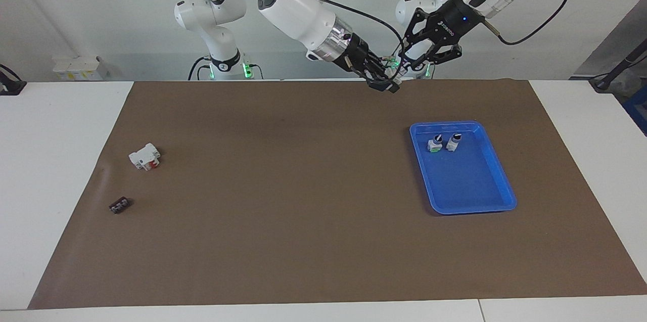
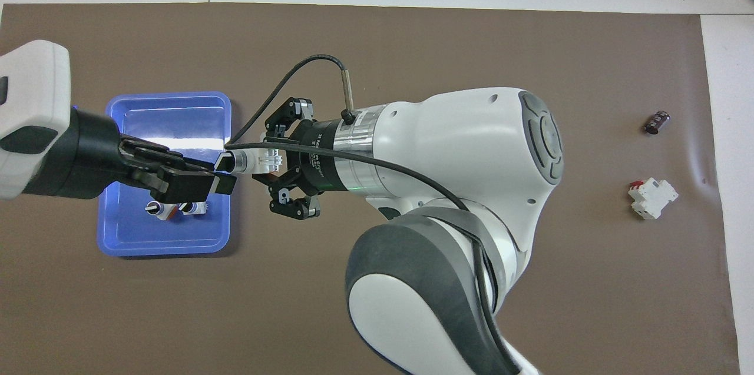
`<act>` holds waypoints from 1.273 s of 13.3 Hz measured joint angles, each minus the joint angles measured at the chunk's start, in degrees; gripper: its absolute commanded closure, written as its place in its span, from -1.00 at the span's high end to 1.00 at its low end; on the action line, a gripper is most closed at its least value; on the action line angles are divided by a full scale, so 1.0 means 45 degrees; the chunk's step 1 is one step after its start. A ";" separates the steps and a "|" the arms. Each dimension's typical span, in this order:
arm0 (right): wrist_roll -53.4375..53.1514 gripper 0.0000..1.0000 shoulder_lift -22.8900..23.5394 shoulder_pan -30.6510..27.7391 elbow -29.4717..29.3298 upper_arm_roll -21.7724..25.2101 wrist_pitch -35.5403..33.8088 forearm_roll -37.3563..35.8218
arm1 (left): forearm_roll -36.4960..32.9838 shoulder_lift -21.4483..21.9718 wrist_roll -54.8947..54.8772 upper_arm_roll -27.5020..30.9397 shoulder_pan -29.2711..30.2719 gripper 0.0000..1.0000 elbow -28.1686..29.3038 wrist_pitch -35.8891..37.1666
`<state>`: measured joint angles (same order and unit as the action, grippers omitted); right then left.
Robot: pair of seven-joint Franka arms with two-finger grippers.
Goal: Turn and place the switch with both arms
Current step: 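Close the left gripper around the switch end held by the right gripper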
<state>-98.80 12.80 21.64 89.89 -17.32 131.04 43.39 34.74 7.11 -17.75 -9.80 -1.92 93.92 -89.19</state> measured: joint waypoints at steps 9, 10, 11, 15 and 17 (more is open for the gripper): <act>0.0000 -1.00 0.0036 -0.0008 -0.0003 0.0031 0.0057 -0.0014 | 0.0165 0.0286 -0.1104 0.0160 0.0005 -0.39 0.0608 -0.1289; 0.0000 -1.00 0.0045 -0.0008 -0.0004 0.0031 0.0057 -0.0017 | 0.0265 0.0327 -0.1158 0.0161 0.0006 -0.37 0.0730 -0.1422; 0.0000 -1.00 0.0046 -0.0008 -0.0007 0.0031 0.0057 -0.0017 | 0.0422 0.0360 -0.1279 0.0167 0.0006 -0.33 0.0845 -0.1556; 0.0000 -1.00 0.0046 -0.0005 -0.0022 0.0026 0.0056 -0.0090 | 0.0997 0.0413 -0.1724 0.0187 0.0007 -0.36 0.1045 -0.1823; 0.0000 -1.00 0.0046 -0.0005 -0.0026 0.0026 0.0056 -0.0130 | 0.1141 0.0427 -0.1890 0.0185 0.0007 -0.43 0.1047 -0.1824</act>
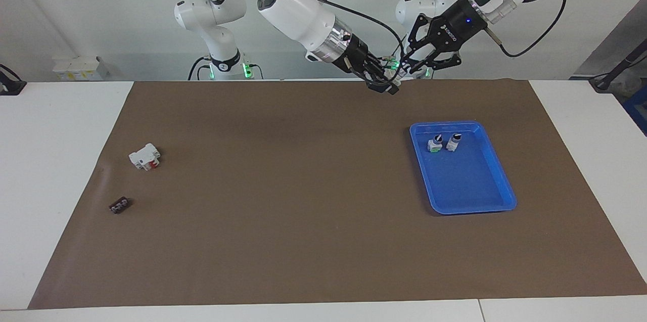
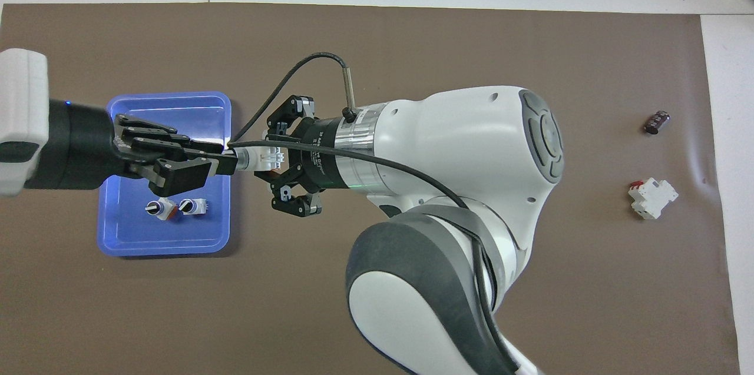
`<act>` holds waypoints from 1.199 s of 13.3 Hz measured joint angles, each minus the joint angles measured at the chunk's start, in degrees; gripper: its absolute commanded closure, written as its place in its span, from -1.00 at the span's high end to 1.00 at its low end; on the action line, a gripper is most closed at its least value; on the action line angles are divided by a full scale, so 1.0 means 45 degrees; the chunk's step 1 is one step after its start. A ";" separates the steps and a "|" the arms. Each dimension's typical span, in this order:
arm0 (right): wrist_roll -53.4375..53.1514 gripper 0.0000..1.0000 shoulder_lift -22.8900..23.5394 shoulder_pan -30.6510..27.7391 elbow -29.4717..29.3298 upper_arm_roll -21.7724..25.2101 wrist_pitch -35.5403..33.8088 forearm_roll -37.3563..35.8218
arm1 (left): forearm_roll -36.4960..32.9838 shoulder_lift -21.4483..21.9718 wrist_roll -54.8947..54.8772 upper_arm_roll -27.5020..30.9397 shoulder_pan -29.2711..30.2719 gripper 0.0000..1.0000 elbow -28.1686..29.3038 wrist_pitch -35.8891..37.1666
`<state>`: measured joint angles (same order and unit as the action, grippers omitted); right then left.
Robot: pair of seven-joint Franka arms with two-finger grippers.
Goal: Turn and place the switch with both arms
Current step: 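Close the left gripper around the switch end held by the right gripper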
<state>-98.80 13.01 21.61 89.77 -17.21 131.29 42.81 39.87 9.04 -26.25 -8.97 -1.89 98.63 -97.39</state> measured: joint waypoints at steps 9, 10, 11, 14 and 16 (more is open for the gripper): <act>0.0000 -1.00 0.0007 -0.0004 0.0008 0.0002 -0.0067 -0.0057 | 0.0175 0.0187 -0.0464 0.0021 0.0001 -0.53 0.0402 -0.0112; 0.0000 -1.00 0.0011 -0.0004 0.0008 0.0002 -0.0075 -0.0074 | 0.0215 0.0258 -0.0496 0.0020 0.0001 -0.53 0.0513 -0.0217; 0.0000 -1.00 0.0010 -0.0004 0.0005 0.0002 -0.0075 -0.0077 | 0.0240 0.0307 -0.0510 0.0017 0.0001 -0.53 0.0578 -0.0292; 0.0000 -1.00 0.0010 -0.0021 -0.0008 0.0005 -0.0075 -0.0081 | 0.0332 0.0361 -0.0522 0.0019 0.0001 -1.00 0.0679 -0.0465; 0.0000 -1.00 0.0004 -0.0035 -0.0013 0.0008 -0.0107 -0.0085 | 0.0369 0.0363 -0.0372 0.0050 0.0006 -1.00 0.0712 -0.0489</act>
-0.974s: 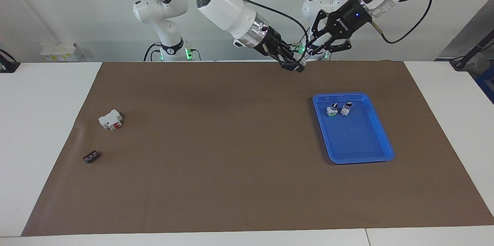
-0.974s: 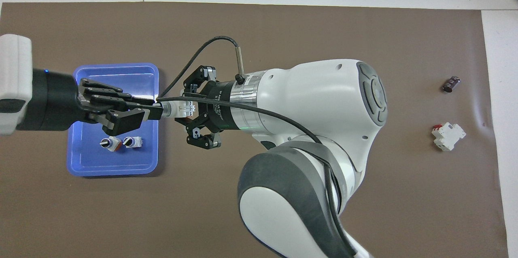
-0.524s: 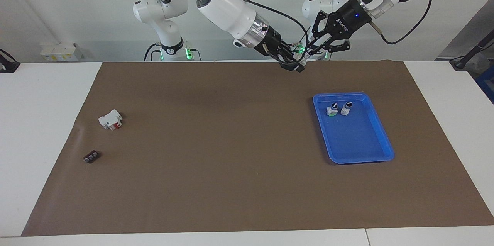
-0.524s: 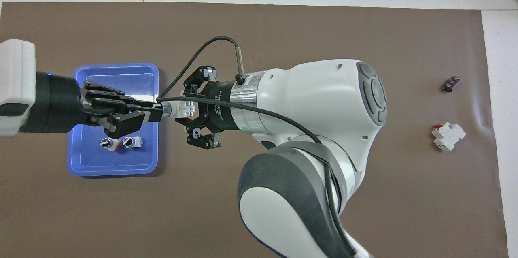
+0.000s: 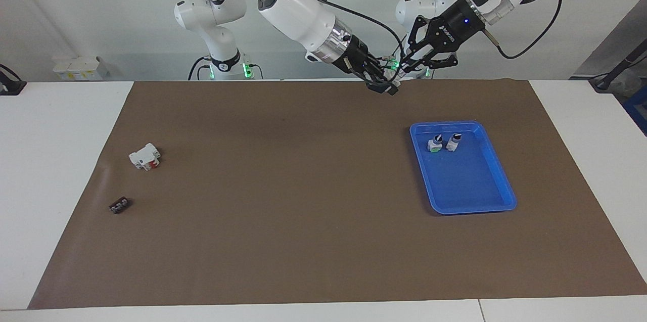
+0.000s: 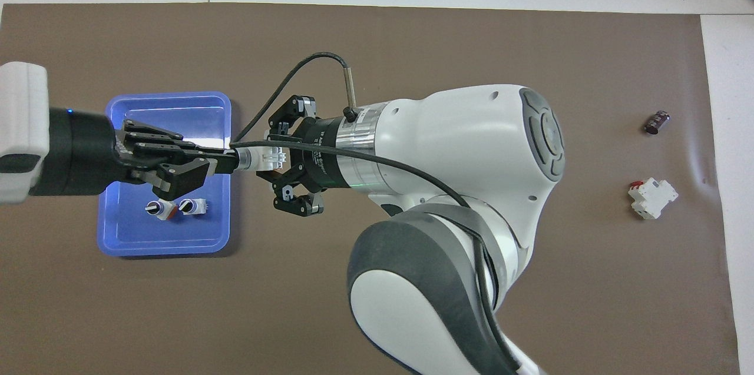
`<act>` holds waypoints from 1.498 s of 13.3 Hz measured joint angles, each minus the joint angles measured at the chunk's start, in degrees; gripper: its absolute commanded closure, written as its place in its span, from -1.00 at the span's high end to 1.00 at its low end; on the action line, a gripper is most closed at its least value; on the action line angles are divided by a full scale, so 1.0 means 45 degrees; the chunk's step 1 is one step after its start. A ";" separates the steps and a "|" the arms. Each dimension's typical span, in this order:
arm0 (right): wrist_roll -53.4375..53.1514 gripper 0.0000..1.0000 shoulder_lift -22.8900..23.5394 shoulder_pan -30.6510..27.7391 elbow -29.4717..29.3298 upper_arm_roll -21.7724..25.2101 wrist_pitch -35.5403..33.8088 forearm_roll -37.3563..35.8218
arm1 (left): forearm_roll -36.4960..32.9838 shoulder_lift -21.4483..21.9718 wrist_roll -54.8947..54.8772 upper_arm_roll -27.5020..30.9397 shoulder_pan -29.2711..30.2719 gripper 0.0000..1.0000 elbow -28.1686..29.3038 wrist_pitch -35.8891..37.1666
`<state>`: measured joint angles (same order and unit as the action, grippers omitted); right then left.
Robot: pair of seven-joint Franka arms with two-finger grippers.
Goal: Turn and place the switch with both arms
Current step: 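Close the left gripper around the switch end held by the right gripper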
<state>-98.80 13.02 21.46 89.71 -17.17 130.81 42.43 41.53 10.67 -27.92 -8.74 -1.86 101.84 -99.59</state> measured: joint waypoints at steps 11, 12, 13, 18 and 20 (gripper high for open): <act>0.0000 -1.00 -0.0022 0.0011 -0.0028 -0.0016 -0.0114 -0.0001 | 0.0011 0.0157 0.6707 -0.0012 0.0008 -1.00 0.0074 0.0050; 0.0000 -1.00 -0.0033 0.0007 -0.0028 -0.0012 -0.0150 -0.0001 | 0.0009 0.0170 0.7566 -0.0028 0.0008 -1.00 0.0074 0.0051; 0.0000 -1.00 -0.0044 -0.0003 -0.0027 -0.0007 -0.0203 -0.0001 | 0.0002 0.0178 0.8269 -0.0052 0.0009 -1.00 0.0074 0.0050; 0.0001 -1.00 -0.0158 -0.0036 0.0006 0.0092 -0.0563 -0.0020 | -0.0051 0.0253 1.2522 -0.0284 0.0011 -1.00 0.0072 -0.0016; 0.0001 -1.00 -0.0160 -0.0034 0.0010 0.0092 -0.0563 -0.0023 | -0.0046 0.0257 1.3932 -0.0298 0.0012 -1.00 0.0073 -0.0036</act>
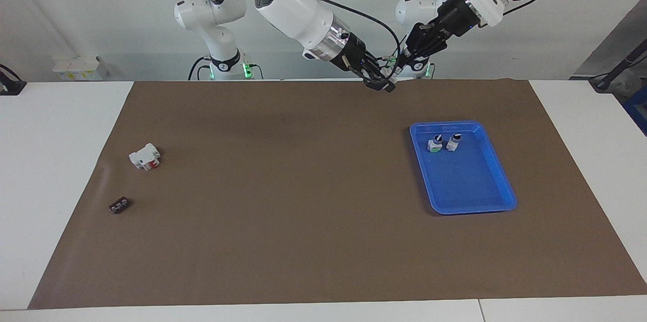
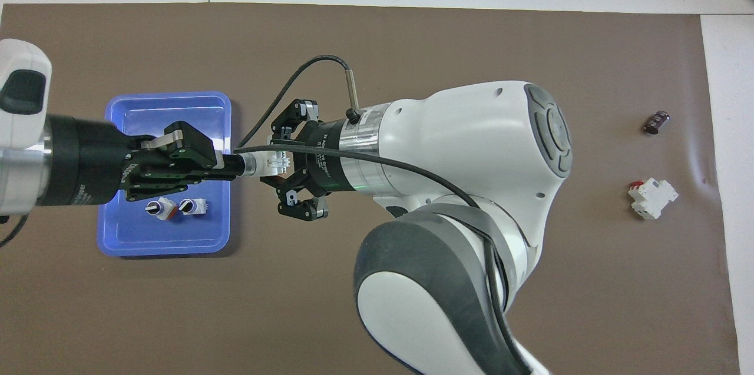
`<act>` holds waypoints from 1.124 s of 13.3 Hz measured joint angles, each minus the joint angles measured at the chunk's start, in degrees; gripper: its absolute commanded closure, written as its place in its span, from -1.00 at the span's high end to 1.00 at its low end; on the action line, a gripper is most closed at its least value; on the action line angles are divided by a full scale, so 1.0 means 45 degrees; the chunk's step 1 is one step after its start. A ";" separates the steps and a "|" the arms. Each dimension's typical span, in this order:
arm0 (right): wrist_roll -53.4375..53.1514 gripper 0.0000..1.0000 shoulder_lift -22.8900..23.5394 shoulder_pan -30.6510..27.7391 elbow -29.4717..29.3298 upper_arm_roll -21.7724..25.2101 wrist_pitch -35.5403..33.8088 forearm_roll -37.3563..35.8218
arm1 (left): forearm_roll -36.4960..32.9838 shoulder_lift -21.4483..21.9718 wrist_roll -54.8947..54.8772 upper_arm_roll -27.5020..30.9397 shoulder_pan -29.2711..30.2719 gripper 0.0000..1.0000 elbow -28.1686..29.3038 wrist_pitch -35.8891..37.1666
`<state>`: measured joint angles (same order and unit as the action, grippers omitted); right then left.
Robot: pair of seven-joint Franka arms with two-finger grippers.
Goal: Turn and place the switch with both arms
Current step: 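Close the left gripper around the switch end held by the right gripper, then open the right gripper and withdraw it while the left gripper holds the switch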
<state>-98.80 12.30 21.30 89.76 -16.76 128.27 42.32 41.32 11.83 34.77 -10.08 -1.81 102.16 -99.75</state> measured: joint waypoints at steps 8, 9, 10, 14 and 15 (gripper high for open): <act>0.0000 -1.00 -0.0001 -0.0014 -0.0004 0.0010 0.0029 -0.0003 | -0.0003 0.0009 0.6655 -0.0105 -0.0001 -1.00 0.0003 -0.0268; 0.0000 -1.00 -0.0001 -0.0019 -0.0005 0.0012 0.0033 -0.0003 | -0.0011 0.0009 0.7618 -0.0123 -0.0001 -1.00 0.0003 -0.0315; 0.0000 -1.00 -0.0002 -0.0026 -0.0005 0.0012 0.0035 -0.0003 | -0.0018 0.0009 0.8300 -0.0138 -0.0001 -1.00 0.0004 -0.0352; 0.0000 -1.00 0.0063 -0.0001 0.0008 0.0010 0.0078 -0.0006 | -0.0637 0.0066 1.0296 -0.0334 -0.0014 -1.00 0.0002 -0.0571; 0.0000 -1.00 0.0092 0.0001 0.0011 0.0010 0.0089 -0.0007 | -0.0954 0.0102 1.0803 -0.0456 -0.0015 -1.00 0.0002 -0.0696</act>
<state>-98.80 12.71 21.31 89.81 -16.71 128.67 42.29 37.03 12.29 83.38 -12.14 -1.88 102.17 -102.89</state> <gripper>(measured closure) 0.643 0.890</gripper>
